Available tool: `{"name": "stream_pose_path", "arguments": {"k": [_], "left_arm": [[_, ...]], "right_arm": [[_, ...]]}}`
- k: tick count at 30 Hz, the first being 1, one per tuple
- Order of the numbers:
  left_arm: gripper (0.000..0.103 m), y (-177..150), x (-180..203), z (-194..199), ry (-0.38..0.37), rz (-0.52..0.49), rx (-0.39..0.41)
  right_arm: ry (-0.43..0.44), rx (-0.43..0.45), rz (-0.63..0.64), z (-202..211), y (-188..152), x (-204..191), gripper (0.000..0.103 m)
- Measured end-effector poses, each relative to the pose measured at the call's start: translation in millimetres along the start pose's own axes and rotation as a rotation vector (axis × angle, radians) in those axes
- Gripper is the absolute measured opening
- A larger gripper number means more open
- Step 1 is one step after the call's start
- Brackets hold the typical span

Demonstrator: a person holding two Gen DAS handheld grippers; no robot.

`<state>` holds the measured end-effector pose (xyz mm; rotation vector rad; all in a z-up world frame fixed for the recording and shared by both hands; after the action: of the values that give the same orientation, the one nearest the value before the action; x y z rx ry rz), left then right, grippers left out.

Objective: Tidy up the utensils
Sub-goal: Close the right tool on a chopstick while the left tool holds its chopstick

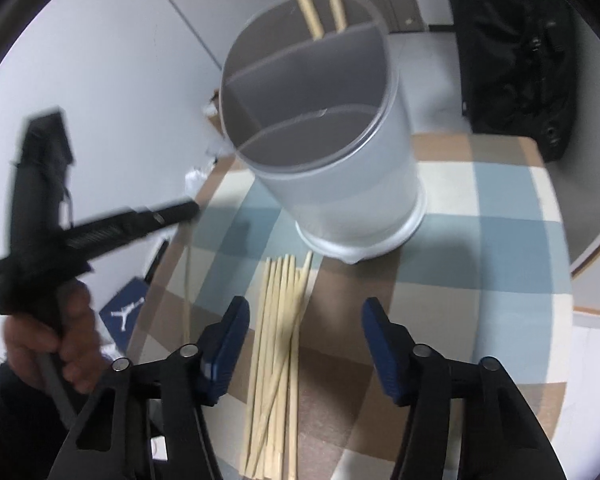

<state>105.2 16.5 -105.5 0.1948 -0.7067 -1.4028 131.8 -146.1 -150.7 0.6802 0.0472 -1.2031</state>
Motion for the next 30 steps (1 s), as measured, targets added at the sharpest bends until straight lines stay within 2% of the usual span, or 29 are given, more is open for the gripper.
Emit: {"name": "stream_pose_path", "arguments": {"k": [1, 2, 9, 13, 15, 17, 24, 27, 30], "left_arm": [[0.003, 1.1, 0.8, 3.0, -0.005, -0.006, 0.013], [0.003, 2.6, -1.7, 5.7, -0.003, -0.006, 0.024], [0.003, 6.9, -15.4, 15.0, -0.035, 0.027, 0.049], [0.003, 6.7, -17.1, 22.0, -0.038, 0.019, 0.063], [0.003, 6.6, -18.3, 24.6, -0.039, 0.012, 0.067], [0.003, 6.6, -19.8, 27.8, -0.043, 0.014, 0.075], [0.003, 8.1, -24.5, 32.0, -0.065, 0.03, 0.08], [0.003, 8.2, -24.7, 32.4, -0.065, 0.029, 0.081], [0.003, 8.2, -24.2, 32.4, -0.064, 0.026, 0.083]], "right_arm": [[0.002, -0.014, 0.0, -5.3, -0.2, -2.6, 0.042], [0.002, -0.027, 0.002, -10.1, -0.2, -3.9, 0.039], [-0.045, -0.07, -0.026, -41.5, 8.2, -9.1, 0.037], [-0.109, -0.07, -0.039, -54.1, 14.6, -4.7, 0.034], [-0.131, -0.082, -0.054, -59.5, 15.3, -1.0, 0.03], [-0.151, -0.092, -0.06, -64.0, 15.1, 1.7, 0.019], [-0.182, -0.096, -0.009, -68.1, 13.8, -11.1, 0.016], [-0.208, -0.094, 0.0, -68.2, 14.4, -11.3, 0.007], [-0.198, -0.093, -0.028, -65.9, 16.4, -11.6, 0.006]]}}
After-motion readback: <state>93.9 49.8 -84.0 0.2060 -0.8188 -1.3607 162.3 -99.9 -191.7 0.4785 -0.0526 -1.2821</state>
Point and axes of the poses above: each gripper's, at about its wrist camera, not at the fingertips, and z roughly against the way its jaws point, x to its right, y to its top, the point moved 6 cm from there along -z, roughly the way its jaws point, and after that the axes turned 1 degree about -z, right-handed, at the moved point
